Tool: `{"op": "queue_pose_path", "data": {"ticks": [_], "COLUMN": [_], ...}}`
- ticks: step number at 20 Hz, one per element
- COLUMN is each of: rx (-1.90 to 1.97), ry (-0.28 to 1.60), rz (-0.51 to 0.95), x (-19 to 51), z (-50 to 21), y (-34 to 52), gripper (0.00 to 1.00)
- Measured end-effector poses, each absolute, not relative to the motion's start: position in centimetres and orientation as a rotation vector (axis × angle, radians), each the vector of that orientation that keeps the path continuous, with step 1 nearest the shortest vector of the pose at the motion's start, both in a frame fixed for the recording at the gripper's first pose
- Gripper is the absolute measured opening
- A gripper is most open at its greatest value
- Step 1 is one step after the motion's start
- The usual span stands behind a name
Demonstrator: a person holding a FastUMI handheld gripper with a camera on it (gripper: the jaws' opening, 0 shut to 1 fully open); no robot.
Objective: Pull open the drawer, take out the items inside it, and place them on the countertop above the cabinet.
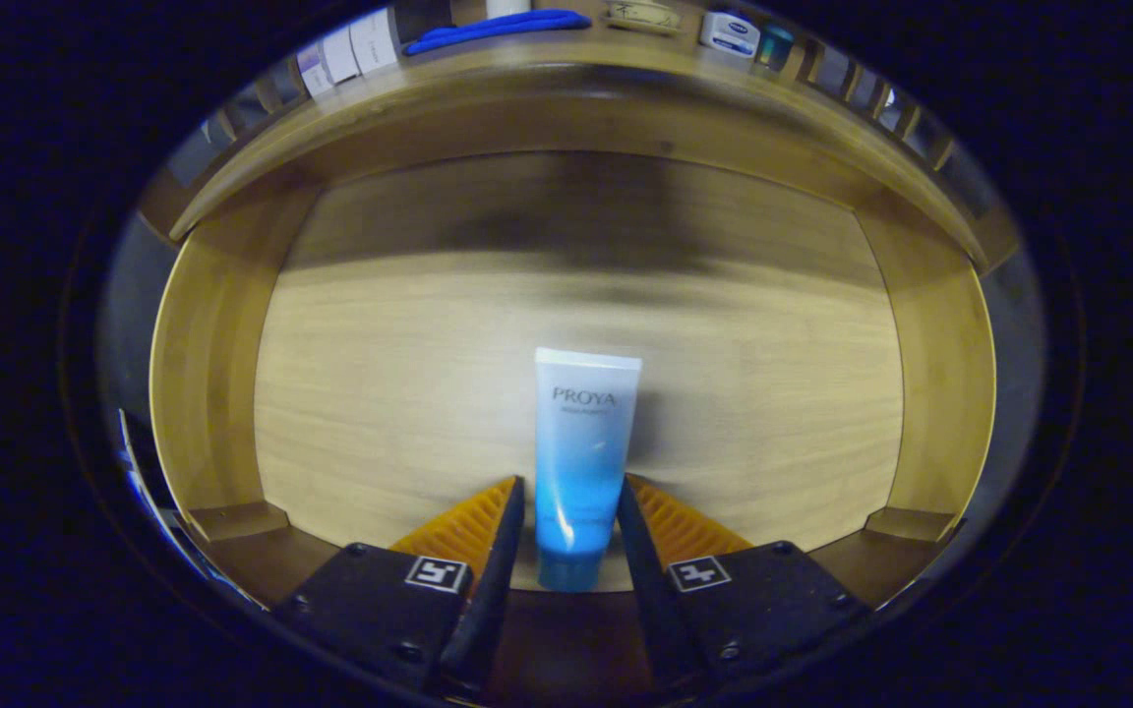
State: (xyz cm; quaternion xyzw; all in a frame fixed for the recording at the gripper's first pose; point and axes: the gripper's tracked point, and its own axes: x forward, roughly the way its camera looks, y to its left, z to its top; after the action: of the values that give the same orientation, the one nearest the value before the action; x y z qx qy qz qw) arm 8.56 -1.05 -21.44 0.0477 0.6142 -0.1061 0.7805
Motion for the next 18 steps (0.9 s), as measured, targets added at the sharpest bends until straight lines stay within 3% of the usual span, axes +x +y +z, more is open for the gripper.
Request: {"op": "queue_pose_path", "data": {"ticks": [2,6,18], "rx": [0.127,0.19,0.276], "ry": [1.299,1.271,1.024], "rz": [-0.217,-0.19,-0.089], "x": [8.4,8.7,10.7], "z": [-21.3,-20.5,-6.9], "y": [-1.9,-1.0,-0.9], "gripper": [0.49,0.42,0.4]}}
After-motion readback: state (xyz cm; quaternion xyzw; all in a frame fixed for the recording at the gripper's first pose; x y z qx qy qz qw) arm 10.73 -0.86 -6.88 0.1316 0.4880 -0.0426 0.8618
